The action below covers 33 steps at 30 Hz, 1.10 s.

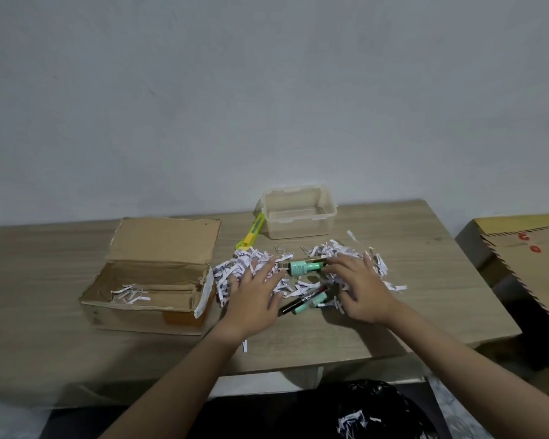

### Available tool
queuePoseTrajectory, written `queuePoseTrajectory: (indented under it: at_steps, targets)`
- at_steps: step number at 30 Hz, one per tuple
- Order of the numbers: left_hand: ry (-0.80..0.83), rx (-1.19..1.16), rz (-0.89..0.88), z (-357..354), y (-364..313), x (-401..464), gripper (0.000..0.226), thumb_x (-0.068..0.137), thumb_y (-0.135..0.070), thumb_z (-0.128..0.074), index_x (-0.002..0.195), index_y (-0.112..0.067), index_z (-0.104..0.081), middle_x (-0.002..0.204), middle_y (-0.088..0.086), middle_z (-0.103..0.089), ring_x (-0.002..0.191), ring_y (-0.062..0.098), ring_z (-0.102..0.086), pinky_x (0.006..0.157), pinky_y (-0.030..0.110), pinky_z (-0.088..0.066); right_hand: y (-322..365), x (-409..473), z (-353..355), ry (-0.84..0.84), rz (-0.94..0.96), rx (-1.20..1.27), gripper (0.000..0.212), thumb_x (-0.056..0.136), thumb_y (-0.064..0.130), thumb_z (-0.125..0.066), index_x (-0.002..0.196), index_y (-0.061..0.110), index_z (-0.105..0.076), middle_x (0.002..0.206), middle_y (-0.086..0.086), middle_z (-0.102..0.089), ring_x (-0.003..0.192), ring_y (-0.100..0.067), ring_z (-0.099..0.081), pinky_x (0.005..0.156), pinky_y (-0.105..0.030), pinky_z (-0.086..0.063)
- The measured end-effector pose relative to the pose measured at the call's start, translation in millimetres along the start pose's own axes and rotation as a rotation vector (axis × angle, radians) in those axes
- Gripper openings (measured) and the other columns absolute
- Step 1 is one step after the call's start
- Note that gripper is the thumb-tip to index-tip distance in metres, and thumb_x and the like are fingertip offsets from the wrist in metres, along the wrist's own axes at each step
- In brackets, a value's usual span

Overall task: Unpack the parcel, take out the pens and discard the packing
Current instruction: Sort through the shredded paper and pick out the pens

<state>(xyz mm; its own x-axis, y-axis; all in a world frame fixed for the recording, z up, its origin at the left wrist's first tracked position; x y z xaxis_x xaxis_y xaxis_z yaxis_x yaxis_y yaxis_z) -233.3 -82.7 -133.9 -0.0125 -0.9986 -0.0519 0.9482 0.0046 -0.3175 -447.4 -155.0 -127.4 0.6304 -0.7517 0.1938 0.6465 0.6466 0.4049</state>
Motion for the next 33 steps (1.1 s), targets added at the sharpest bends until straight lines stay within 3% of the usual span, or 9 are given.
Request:
queuePoseTrajectory:
  at_steps: [4, 7, 10, 13, 15, 17, 20, 24, 33]
  targets:
    - [0.014, 0.003, 0.051, -1, 4, -4, 0.047, 0.099, -0.041, -0.030, 0.145, -0.041, -0.023, 0.159, -0.014, 0.001, 0.147, 0.030, 0.001, 0.111, 0.063, -0.006, -7, -5, -3, 0.189, -0.072, -0.049, 0.080, 0.063, 0.045, -0.029, 0.139, 0.020, -0.038, 0.155, 0.001, -0.027, 0.147, -0.023, -0.011, 0.110, -0.066, 0.012]
    - [-0.175, 0.045, 0.008, 19, 1, -7, 0.048, 0.095, -0.025, -0.040, 0.142, -0.034, -0.034, 0.157, -0.006, -0.022, 0.137, 0.035, -0.033, 0.107, 0.057, -0.031, -3, -5, 7, 0.166, -0.085, 0.015, 0.073, 0.069, 0.033, -0.040, 0.141, 0.022, -0.035, 0.157, 0.003, -0.023, 0.148, -0.024, -0.007, 0.108, -0.064, 0.018]
    - [-0.324, 0.069, -0.083, 39, -1, -7, 0.064, 0.073, 0.003, -0.061, 0.132, -0.020, -0.052, 0.144, 0.008, -0.047, 0.089, 0.034, -0.065, 0.068, 0.042, -0.055, 8, 1, 19, 0.033, -0.054, 0.068, 0.062, 0.077, 0.041, -0.039, 0.136, 0.023, -0.042, 0.152, 0.000, -0.033, 0.144, -0.021, -0.024, 0.110, -0.065, 0.010]
    - [-0.403, 0.095, -0.127, 51, 1, -8, 0.074, 0.055, 0.017, -0.068, 0.121, -0.015, -0.058, 0.131, 0.012, -0.058, 0.070, 0.030, -0.065, 0.040, 0.028, -0.045, 18, 10, 21, -0.108, 0.023, 0.047, 0.052, 0.081, 0.042, -0.043, 0.127, 0.019, -0.051, 0.139, -0.003, -0.048, 0.131, -0.020, -0.044, 0.108, -0.069, -0.017]
    - [-0.437, 0.112, -0.126, 50, 5, -8, 0.070, 0.060, 0.014, -0.069, 0.123, -0.015, -0.057, 0.129, 0.012, -0.058, 0.084, 0.032, -0.063, 0.046, 0.032, -0.051, 24, 15, 14, -0.089, 0.081, 0.041, 0.052, 0.081, 0.042, -0.052, 0.126, 0.018, -0.051, 0.138, -0.005, -0.048, 0.129, -0.021, -0.045, 0.107, -0.064, -0.025]
    - [-0.394, 0.117, -0.098, 42, 12, -7, 0.060, 0.073, -0.004, -0.070, 0.129, -0.018, -0.052, 0.135, 0.009, -0.053, 0.104, 0.034, -0.056, 0.070, 0.044, -0.056, 29, 22, 2, 0.056, 0.109, 0.004, 0.067, 0.076, 0.051, -0.063, 0.133, 0.020, -0.045, 0.147, -0.006, -0.038, 0.137, -0.021, -0.035, 0.112, -0.062, -0.019]
    - [-0.154, 0.104, 0.020, 17, 24, -7, 0.057, 0.092, -0.042, -0.049, 0.144, -0.029, -0.032, 0.156, 0.001, -0.023, 0.138, 0.032, -0.025, 0.111, 0.054, -0.024, 32, 38, -9, 0.309, 0.057, -0.105, 0.091, 0.063, 0.063, -0.073, 0.137, 0.024, -0.039, 0.157, -0.005, -0.019, 0.145, -0.022, -0.016, 0.117, -0.056, -0.002]
    - [-0.017, 0.099, 0.114, -12, 35, -7, 0.066, 0.087, -0.064, -0.010, 0.148, -0.040, -0.013, 0.160, -0.006, 0.004, 0.147, 0.027, 0.006, 0.114, 0.055, 0.005, 39, 62, -14, 0.448, 0.047, -0.176, 0.080, 0.057, 0.058, -0.079, 0.125, 0.027, -0.051, 0.155, -0.006, -0.023, 0.145, -0.024, -0.016, 0.116, -0.058, -0.001]
    - [-0.116, 0.071, 0.115, -34, 43, -8, 0.067, 0.084, -0.067, 0.002, 0.146, -0.046, -0.013, 0.160, -0.012, -0.003, 0.147, 0.022, 0.005, 0.116, 0.053, 0.002, 32, 67, -17, 0.559, 0.040, -0.176, 0.065, 0.058, 0.056, -0.080, 0.116, 0.033, -0.060, 0.153, -0.002, -0.028, 0.141, -0.025, -0.027, 0.115, -0.059, -0.008]
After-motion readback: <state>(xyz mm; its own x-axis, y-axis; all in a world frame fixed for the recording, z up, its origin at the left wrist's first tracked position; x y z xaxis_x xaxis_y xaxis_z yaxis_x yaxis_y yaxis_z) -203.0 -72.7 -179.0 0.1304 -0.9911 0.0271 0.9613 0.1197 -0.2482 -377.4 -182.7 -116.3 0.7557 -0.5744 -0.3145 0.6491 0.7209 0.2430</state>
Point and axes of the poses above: each hand's wrist, its own x-axis towards the middle knuckle, its own z-axis out of the back of the hand, y = z × x, the point moved 4 cm from there along x, towards the middle knuckle
